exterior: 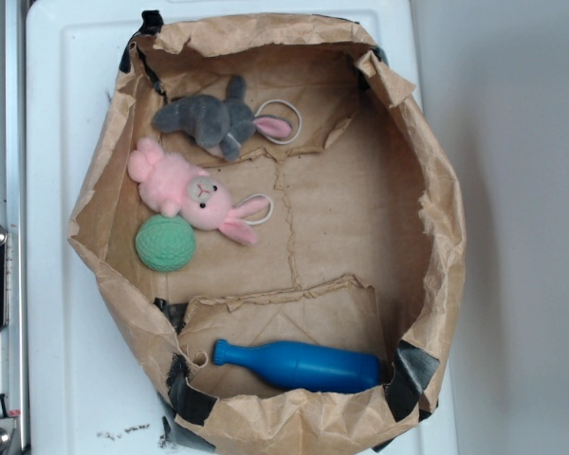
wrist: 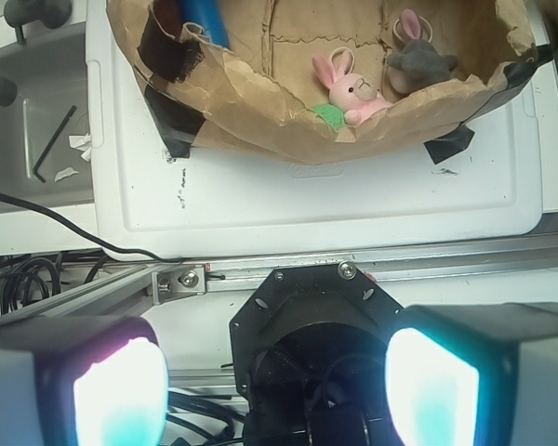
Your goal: Grab the gray animal.
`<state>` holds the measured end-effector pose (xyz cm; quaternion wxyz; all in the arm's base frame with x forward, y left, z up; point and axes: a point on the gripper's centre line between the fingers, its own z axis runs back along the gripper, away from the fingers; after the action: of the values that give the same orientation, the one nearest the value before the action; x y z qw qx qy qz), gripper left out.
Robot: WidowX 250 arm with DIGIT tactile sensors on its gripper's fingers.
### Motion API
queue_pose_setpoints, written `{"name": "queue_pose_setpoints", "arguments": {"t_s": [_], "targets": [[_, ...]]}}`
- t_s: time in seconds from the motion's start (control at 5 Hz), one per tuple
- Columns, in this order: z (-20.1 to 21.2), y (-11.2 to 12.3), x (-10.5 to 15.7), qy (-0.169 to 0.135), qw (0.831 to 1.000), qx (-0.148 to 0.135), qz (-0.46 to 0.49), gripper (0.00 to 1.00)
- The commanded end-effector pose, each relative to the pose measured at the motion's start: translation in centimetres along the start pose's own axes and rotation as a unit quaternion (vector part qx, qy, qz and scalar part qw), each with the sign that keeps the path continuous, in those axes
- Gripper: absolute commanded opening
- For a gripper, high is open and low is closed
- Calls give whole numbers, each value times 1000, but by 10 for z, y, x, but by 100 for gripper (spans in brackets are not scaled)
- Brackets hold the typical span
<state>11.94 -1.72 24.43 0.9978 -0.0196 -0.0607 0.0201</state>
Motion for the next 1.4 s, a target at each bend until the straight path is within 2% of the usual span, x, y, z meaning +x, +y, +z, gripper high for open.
{"name": "queue_pose_setpoints", "arguments": {"t_s": [0.0, 0.2, 0.4, 0.6, 0.8, 1.0, 1.2], "targets": [[0, 0, 0, 0, 1000, 0, 0, 100], [-4, 6, 27, -15, 1000, 6, 21, 100], [-8, 13, 77, -32, 998, -15, 56, 100], [-19, 31, 126, -58, 995, -7, 77, 100], [-39, 49, 170, -34, 985, 25, 167, 100], [-42, 51, 215, 62, 970, 64, 228, 100], [-42, 51, 215, 62, 970, 64, 228, 100]]}}
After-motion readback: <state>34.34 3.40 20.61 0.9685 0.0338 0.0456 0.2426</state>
